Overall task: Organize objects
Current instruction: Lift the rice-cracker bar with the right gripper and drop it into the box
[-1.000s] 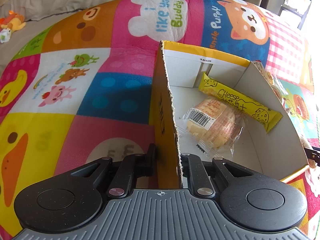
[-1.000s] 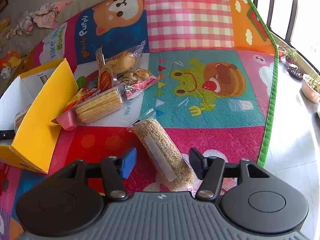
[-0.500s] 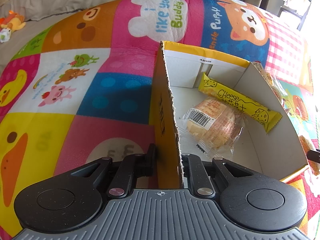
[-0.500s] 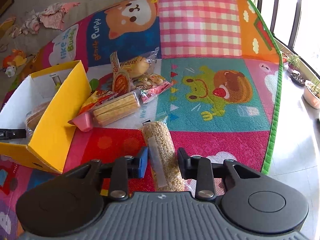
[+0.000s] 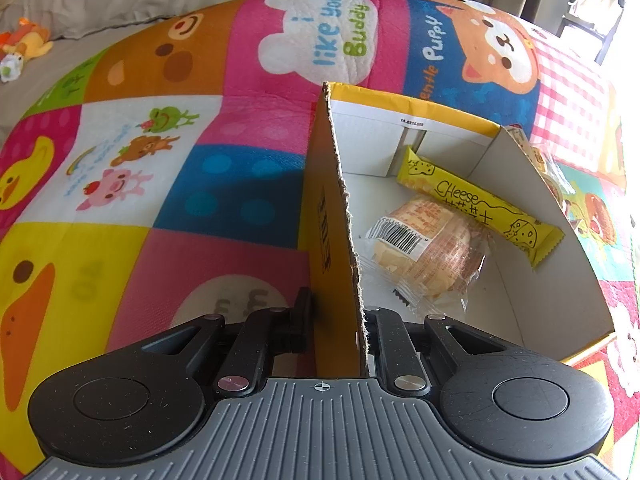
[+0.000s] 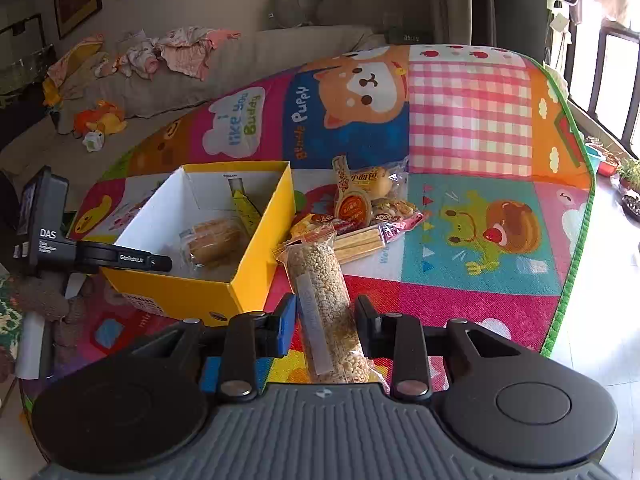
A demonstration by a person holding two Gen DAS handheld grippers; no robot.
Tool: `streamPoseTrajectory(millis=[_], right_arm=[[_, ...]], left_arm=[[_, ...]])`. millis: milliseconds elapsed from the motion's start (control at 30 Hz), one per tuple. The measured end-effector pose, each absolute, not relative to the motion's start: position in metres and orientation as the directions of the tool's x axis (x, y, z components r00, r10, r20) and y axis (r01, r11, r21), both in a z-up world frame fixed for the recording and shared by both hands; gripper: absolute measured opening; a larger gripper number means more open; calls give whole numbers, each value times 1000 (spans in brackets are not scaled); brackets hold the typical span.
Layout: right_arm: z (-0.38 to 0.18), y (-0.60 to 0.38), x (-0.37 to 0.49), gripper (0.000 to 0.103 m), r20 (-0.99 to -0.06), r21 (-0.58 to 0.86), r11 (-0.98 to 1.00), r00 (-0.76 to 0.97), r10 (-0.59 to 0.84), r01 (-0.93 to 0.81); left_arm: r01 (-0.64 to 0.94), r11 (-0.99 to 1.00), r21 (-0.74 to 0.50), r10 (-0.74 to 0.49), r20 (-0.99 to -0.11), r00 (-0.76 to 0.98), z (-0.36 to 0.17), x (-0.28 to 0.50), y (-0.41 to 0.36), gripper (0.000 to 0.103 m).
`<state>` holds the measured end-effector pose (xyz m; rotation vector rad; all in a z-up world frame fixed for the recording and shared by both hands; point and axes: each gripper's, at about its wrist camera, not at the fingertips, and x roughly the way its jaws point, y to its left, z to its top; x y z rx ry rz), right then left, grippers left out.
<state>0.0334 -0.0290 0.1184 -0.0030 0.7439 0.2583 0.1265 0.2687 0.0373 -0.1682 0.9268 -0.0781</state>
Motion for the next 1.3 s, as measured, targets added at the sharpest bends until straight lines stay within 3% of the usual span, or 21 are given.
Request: streamPoseTrajectory(millis=[733,1000,1133,1300], right_arm=[[216,27,23,31,-508,127,915,767,392,-383],[221,63,72,31,-495,201,895,747,444,-398],[216,78,107,37,-468,283,867,731,497,-409],[203,59,125,37,-471,323,880,747,469,-348]], left_arm=[[-7,982,-191,-148,-783,604,36,126,270,15],[-5,978,-207,-161,-777,608,35,124,273,16],[-3,977,-212,-167,-778,606,36,125,274,16],[-1,977,-215,-170,-775,609,35,125,274,17]])
